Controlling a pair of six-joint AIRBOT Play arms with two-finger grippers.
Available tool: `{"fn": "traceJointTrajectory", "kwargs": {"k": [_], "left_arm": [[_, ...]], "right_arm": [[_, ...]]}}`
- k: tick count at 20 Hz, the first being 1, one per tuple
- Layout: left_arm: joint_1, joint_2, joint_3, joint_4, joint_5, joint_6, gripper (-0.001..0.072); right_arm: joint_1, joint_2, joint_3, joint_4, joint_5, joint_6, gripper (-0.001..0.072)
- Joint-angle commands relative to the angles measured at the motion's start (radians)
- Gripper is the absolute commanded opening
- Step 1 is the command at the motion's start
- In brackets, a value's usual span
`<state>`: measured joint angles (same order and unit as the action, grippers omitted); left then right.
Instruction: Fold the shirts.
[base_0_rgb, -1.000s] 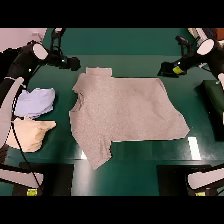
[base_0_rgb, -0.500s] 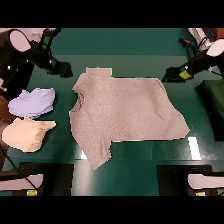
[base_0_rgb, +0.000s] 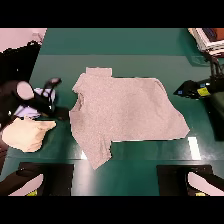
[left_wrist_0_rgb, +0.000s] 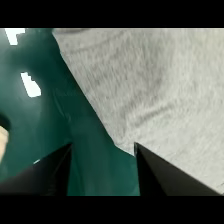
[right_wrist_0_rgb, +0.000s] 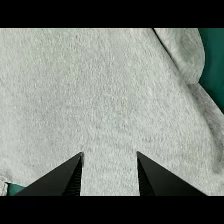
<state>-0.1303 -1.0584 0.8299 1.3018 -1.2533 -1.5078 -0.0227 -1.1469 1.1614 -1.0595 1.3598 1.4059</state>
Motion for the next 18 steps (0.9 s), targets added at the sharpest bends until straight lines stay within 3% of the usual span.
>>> {"fn": "traceJointTrajectory", "kwargs": {"k": [1,10,11,12,14,18], "left_arm": [[0.000,0.044,-0.207,-0.117,0.082,-0.031,0.0468],[0.000,0.043,-0.321,-0.292,0.295,-0.030,0.0465],[0.000,0.043,-0.319,-0.301,0.312,-0.030,0.0305],[0.000,0.043,-0.314,-0.300,0.320,-0.030,0.0062],[0.000,0.043,-0.283,-0.299,0.304,-0.029,0.0024],[0.000,0.043,-0.162,-0.299,0.224,0.027,0.0022]], "right_arm": [[-0.044,0.084,-0.074,0.020,-0.006,-0.005,0.0386],[-0.043,0.114,-0.101,0.021,0.009,-0.005,0.0387],[-0.044,0.114,-0.101,0.015,0.017,-0.005,0.0387],[-0.044,0.113,-0.102,0.007,0.032,-0.015,0.0387],[-0.044,0.114,-0.103,-0.033,0.075,-0.027,0.0387],[-0.085,0.113,-0.108,-0.226,0.169,-0.026,0.0387]]}}
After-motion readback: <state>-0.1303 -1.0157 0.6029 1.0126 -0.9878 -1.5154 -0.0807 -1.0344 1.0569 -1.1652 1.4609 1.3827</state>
